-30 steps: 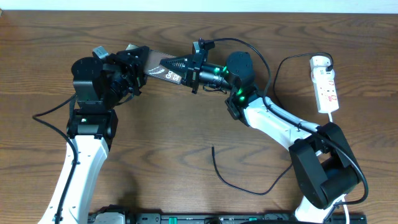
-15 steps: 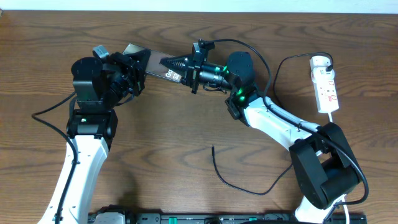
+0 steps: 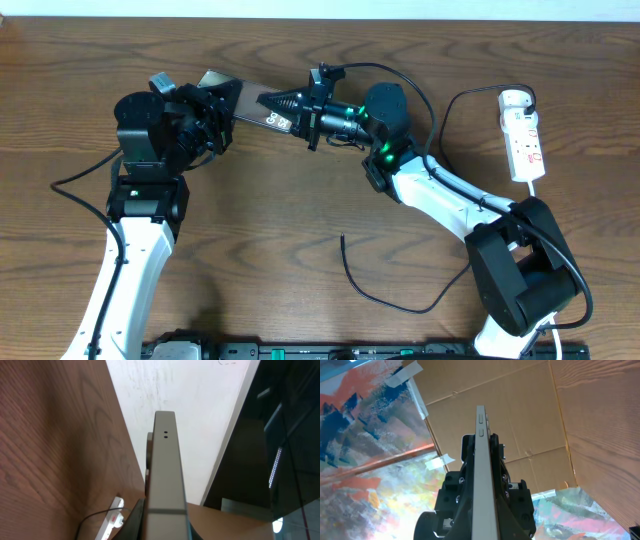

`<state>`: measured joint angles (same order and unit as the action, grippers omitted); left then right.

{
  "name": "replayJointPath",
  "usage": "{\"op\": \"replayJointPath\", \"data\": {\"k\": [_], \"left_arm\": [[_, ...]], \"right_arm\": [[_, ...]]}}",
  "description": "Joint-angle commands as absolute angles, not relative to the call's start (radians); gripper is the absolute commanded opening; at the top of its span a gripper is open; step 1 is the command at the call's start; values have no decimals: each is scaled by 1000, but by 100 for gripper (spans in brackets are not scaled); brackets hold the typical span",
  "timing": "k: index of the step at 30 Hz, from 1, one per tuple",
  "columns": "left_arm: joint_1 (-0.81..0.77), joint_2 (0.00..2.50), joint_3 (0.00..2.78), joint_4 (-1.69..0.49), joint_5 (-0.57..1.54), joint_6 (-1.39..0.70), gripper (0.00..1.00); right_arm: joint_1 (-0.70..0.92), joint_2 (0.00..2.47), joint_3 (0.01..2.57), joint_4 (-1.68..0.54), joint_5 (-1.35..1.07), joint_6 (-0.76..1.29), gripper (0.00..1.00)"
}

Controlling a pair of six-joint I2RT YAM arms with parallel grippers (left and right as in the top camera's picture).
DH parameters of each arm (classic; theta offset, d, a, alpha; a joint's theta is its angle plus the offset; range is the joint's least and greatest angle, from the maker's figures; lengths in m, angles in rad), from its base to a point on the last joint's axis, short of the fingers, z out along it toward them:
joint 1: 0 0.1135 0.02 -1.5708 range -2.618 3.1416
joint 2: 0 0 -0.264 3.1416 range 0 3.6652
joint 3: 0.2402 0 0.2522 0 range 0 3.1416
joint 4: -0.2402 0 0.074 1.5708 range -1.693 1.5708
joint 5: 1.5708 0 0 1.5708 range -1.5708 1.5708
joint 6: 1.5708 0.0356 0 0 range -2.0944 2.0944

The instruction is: Plug charger to phone and switch on socket

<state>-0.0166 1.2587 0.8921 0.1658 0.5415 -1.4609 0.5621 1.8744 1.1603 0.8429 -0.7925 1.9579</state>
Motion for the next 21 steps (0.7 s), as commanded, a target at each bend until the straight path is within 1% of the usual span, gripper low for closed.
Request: {"op": "replayJointPath", "data": {"k": [1,6,7,9,11,12,14,16,21], "left_arm": [[-16,1267,900,174,565,-1494,8],[-16,1267,900,174,565,-1494,7],[-16,1267,900,174,565,-1494,8],[-16,1267,900,174,565,-1494,7],[-16,1267,900,174,565,-1494,7],[-16,1267,900,174,565,-1494,8],[-10,1267,900,174,565,-1494,8],[-1,1267,900,174,569,-1493,8],[45,1267,900,174,616,-1486,7]], "right_arm": [[583,1842,1182,860,-893,1906,2],[583,1842,1182,860,-894,1906,11],[583,1842,1182,860,-894,1906,15],[583,1842,1182,860,-894,1906,27],[583,1842,1182,861,-897,1906,43],[583,1842,1182,861,-899,1906,53],[583,1842,1182,861,-900,1906,78],[583,1842,1182,861,-900,1906,99],[579,1842,1182,861,-900,1906,99]]}}
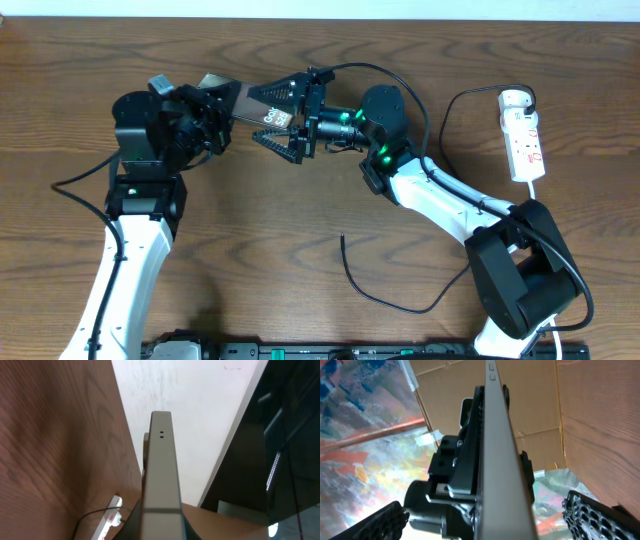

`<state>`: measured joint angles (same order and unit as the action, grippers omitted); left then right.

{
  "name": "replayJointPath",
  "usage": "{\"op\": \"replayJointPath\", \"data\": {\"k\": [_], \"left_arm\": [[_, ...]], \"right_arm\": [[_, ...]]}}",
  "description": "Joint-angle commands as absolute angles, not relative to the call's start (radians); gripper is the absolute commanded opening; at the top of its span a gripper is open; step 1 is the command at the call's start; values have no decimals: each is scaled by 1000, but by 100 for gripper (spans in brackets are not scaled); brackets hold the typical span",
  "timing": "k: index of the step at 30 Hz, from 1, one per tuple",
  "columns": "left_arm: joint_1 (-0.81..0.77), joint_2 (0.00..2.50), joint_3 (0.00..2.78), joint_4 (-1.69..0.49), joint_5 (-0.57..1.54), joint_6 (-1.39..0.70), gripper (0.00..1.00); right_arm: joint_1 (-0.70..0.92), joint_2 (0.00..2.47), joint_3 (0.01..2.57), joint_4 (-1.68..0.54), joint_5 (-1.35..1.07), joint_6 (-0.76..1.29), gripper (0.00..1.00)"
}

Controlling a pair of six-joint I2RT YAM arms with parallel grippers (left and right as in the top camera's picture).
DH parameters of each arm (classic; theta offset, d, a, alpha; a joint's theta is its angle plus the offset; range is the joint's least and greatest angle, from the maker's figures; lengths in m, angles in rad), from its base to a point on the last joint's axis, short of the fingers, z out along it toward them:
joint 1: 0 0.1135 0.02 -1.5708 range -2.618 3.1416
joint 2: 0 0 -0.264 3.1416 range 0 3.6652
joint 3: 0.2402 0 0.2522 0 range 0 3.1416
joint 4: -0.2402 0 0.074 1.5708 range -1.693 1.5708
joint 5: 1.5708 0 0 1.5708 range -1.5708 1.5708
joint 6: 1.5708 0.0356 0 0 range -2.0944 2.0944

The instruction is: Plug charger to phone and switch on socket

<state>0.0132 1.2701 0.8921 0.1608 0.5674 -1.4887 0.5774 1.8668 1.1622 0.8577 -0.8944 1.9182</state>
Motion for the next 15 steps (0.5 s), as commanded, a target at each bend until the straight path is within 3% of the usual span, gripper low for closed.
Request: {"op": "replayJointPath", "data": {"k": [1,8,15], "left_arm": [[57,1267,900,174,627,-1486,7],[170,1267,900,174,770,-1444,7],[337,1268,900,175,1055,-1378,8]], "right_arm": [[577,1842,1182,861,-900,1906,99],[553,1842,1182,860,-922,1862,99],[519,1842,1182,852,-945,1748,99]]}}
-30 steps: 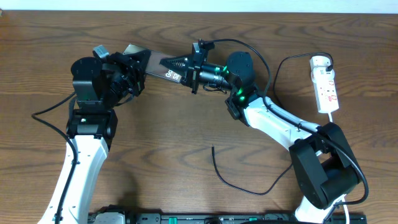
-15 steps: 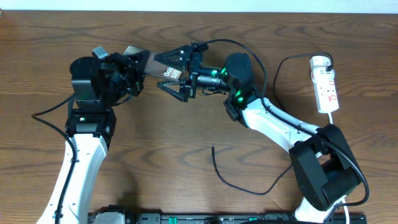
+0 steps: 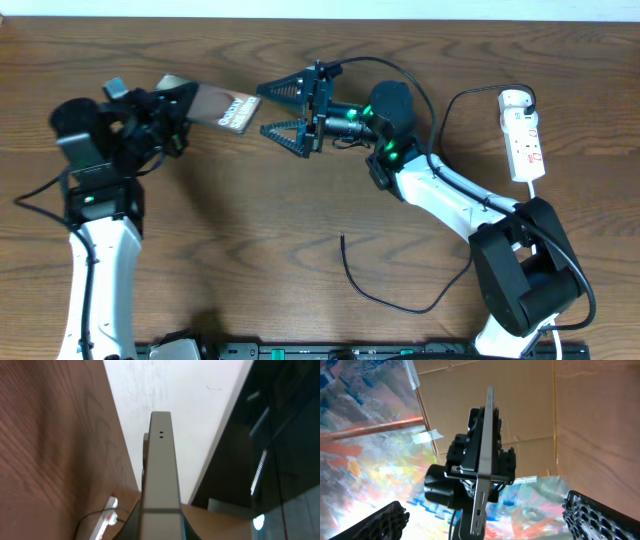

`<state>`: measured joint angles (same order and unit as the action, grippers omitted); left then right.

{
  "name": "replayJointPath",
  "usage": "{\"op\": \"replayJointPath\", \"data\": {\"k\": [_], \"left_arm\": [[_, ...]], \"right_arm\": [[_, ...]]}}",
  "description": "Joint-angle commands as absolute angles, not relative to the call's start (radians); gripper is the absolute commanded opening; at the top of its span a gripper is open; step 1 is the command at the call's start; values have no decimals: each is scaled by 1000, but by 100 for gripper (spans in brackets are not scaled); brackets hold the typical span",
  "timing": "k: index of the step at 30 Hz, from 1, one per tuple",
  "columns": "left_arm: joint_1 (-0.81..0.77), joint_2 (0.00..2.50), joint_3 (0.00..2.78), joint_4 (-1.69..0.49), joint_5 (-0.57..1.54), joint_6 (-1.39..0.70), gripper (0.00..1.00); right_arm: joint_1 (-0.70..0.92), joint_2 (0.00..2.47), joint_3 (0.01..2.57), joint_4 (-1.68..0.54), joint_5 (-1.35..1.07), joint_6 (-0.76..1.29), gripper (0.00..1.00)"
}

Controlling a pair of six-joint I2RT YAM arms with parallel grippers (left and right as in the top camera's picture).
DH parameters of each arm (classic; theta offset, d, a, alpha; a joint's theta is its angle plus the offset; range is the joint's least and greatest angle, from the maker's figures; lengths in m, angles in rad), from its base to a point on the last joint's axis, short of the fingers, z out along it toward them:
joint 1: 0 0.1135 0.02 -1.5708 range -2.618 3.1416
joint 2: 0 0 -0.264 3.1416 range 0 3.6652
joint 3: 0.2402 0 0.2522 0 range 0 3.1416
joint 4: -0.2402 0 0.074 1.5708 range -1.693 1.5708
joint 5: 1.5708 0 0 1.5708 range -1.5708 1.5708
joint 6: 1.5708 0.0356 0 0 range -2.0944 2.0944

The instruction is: Plug charger to phone and switch on socket

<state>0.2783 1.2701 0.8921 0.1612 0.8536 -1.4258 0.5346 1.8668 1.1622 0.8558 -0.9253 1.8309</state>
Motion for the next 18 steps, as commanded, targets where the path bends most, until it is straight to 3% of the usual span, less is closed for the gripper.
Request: {"op": "replayJointPath", "data": {"k": [1,10,18], "left_arm": [[361,1268,900,175,1106,-1363,7],[419,1268,900,175,1493,-1128,7],[419,1268,900,174,1530,-1063,7]], "right_arm": [[514,1842,1182,844,-950,1727,99],[480,1842,1182,662,-1028,1391,99],[446,1842,1183,257,-987,1081,97]]}}
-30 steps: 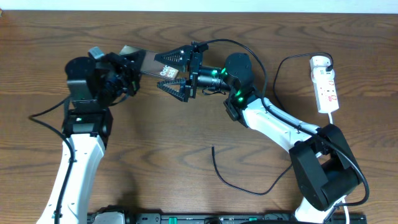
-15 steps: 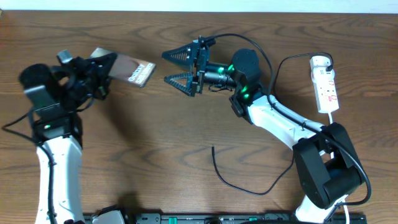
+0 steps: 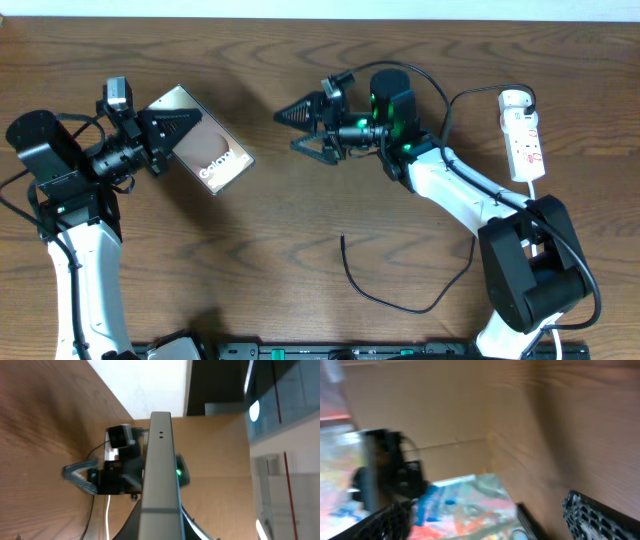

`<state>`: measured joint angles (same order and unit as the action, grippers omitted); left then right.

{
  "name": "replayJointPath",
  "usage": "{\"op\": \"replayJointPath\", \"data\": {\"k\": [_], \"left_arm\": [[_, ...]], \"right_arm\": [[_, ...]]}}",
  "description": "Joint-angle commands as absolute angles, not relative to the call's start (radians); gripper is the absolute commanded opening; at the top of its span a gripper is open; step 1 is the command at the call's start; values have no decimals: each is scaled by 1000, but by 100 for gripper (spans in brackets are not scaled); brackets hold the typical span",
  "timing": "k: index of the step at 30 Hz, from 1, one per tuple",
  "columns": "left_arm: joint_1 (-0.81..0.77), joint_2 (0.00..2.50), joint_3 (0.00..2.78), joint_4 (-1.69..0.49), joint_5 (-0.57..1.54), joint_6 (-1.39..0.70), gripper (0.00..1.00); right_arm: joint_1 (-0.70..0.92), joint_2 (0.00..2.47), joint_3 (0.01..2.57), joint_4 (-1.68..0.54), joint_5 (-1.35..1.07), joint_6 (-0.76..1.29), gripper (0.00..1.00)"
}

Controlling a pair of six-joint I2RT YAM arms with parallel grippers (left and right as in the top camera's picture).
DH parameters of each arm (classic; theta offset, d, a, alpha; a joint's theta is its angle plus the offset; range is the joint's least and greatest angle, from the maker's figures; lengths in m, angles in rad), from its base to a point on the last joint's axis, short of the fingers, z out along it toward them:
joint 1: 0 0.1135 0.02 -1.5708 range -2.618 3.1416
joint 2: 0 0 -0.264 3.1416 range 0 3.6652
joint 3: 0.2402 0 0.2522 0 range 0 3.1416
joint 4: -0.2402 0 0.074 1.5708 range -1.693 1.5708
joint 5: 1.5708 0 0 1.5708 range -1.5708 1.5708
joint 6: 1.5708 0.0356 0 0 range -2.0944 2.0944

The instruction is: Plug charger to phone and switch on socket

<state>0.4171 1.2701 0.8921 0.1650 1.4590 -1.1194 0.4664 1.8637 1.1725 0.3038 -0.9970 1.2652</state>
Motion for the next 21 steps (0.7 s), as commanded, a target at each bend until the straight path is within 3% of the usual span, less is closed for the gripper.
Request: {"op": "replayJointPath", "data": {"k": [1,4,9,15,21], "left_arm": [[419,1268,900,174,1534,-1055,7],[419,1268,900,174,1543,-1023,7],[419,1268,900,174,1563,-986,8],[419,1268,896,174,1567,-950,7],[419,1268,886,174,1567,-928,7]], "right_arm": [[441,1841,1184,212,-974,1045,95],[425,1841,1186,48,-904,922,80],[412,1841,1206,-257,-717,727,43],[413,1840,1237,-434,-601,606,4],[413,1839,1245,-499,-550,578,1]]}}
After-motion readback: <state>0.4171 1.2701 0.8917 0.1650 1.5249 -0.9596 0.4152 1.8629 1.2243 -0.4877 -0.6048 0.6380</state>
